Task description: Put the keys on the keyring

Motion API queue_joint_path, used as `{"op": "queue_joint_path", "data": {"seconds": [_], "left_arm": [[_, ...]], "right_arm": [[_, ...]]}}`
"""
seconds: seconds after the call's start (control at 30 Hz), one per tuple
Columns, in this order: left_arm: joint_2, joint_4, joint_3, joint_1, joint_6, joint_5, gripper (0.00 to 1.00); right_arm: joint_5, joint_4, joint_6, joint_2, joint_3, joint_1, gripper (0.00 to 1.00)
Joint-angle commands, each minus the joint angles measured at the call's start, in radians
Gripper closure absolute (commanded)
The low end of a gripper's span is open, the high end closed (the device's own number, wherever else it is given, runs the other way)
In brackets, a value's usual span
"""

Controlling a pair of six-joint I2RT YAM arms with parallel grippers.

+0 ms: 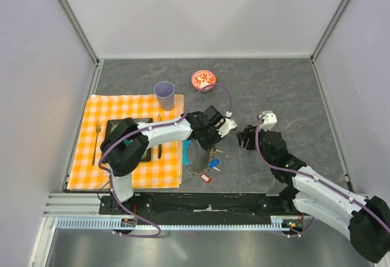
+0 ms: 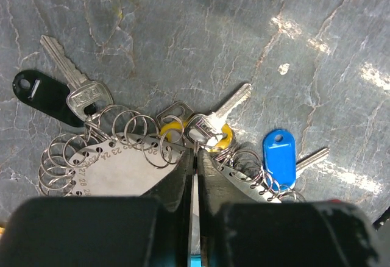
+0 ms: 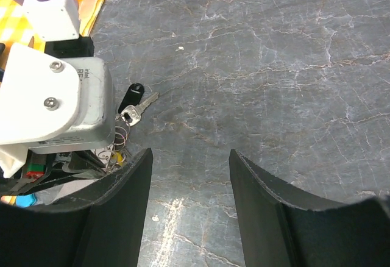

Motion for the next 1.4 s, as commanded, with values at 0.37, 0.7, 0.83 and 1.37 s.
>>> {"op": "queue_joint_path", "data": {"seconds": [0.37, 0.7, 0.83, 1.37], "left_arm": [[-0.233, 0.227, -0.173, -0.003, 0.008, 0.076, 0.98], [-0.322, 0.374, -0.295, -0.003, 0.008, 0.08, 0.98], [-0.342, 0.41, -0.312, -0.003, -0.001, 0.073, 0.98], [-0.449, 0.525, -0.37, 0.004, -0.058, 0.123, 0.98]], "right_arm": [[-0.325, 0.098, 0.027, 0.099, 0.015, -0.03, 0.4], [-0.618, 0.25, 0.1, 0.245, 0.01, -0.116, 0.42], [-0.72, 0.348, 0.109, 0.267, -0.008, -0.127, 0.43], [-0.853, 0.451, -0.025, 0.236, -0.031, -0.12, 0.51]]}}
